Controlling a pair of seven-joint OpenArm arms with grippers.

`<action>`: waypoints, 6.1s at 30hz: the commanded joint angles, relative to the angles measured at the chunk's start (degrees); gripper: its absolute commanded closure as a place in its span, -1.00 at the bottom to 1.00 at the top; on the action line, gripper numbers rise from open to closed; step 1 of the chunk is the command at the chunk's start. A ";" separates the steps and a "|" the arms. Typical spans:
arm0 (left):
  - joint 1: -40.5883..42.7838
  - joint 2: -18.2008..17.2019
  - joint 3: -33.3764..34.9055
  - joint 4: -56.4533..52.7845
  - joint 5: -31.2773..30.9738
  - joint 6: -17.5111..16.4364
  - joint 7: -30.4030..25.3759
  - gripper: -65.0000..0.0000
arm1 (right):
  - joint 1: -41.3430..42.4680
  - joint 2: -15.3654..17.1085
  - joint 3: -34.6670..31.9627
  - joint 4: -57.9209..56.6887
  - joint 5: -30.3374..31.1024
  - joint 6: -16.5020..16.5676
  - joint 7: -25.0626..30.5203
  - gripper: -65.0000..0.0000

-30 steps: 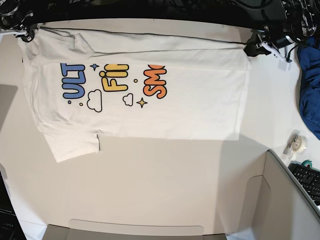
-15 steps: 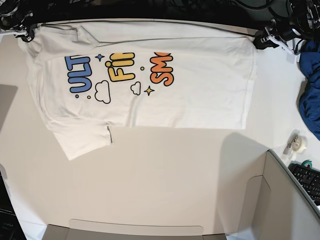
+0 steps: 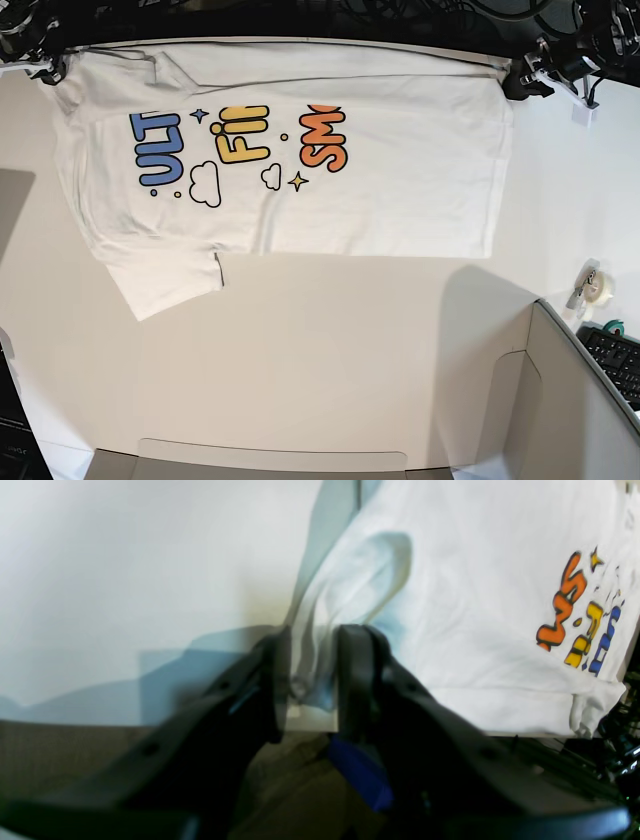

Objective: Layout the t-shirt on the table in an organized manner, then fold the t-shirt properly
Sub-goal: 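Drag the held edge with both grippers away from the hem, then release the edge and move both grippers to the shirt's side edges, then grasp the shirt's side edges near the hem with both grippers, then fold the hem half over toward the collar with both grippers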

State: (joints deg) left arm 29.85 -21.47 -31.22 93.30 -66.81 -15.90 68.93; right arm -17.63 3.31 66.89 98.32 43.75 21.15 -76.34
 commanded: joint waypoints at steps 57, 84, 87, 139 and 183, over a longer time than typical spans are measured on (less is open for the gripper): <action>-31.56 -7.32 -1.35 -9.12 -0.49 -0.41 5.40 0.16 | 17.32 3.68 -3.38 13.11 -10.56 0.17 0.42 0.42; -49.76 -8.46 31.97 -43.41 -0.49 -0.41 -13.41 0.16 | 29.10 7.81 -16.65 -2.63 -15.13 4.83 0.42 0.42; -49.93 -8.46 33.11 -43.41 -0.49 -0.41 -13.41 0.18 | 29.72 8.86 -16.65 -5.18 -15.13 5.01 0.51 0.42; -49.49 -8.37 33.11 -43.05 -0.75 -0.32 -13.41 1.00 | 44.13 15.19 -43.11 -45.36 -15.13 5.01 15.72 1.00; -24.00 -9.51 10.87 0.46 -0.67 -0.58 -0.57 1.00 | 6.77 17.66 -42.85 15.65 -15.13 5.18 15.54 1.00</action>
State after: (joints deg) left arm 6.28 -29.74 -19.70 92.90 -66.65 -16.32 69.01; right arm -11.33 20.08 23.66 112.86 28.23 26.17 -62.11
